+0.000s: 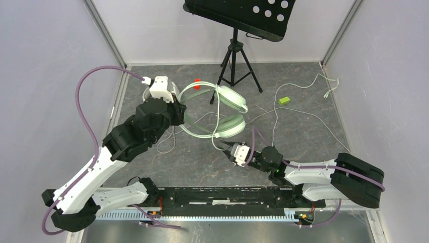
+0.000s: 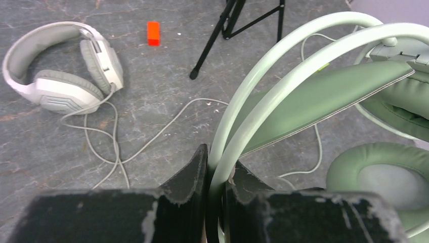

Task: Wrap the headphones
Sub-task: Wrap the headphones cable around the headphones.

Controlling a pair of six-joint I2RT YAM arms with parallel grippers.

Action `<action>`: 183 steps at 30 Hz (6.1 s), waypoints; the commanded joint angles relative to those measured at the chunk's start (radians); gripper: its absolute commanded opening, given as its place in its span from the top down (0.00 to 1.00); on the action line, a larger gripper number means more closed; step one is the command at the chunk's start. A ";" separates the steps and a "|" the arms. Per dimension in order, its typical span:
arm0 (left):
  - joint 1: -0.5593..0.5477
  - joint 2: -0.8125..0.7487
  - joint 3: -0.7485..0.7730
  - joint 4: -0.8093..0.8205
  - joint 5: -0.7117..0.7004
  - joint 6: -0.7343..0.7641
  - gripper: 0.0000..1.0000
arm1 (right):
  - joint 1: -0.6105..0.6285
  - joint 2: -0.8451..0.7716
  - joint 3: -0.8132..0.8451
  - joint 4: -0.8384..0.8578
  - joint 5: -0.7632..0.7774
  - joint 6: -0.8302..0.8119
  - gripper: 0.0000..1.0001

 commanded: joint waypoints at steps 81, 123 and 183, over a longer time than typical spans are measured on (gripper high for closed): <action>0.001 0.066 0.048 -0.268 0.571 0.428 0.92 | -0.338 -0.215 0.021 -0.101 -0.039 0.219 0.89; -0.002 0.208 -0.071 -0.277 0.170 0.624 0.94 | -0.413 -0.244 0.383 -0.821 -0.106 0.304 0.97; 0.000 0.248 0.075 -0.112 -0.214 0.040 0.95 | -0.376 -0.122 0.311 -0.254 -0.687 0.973 0.82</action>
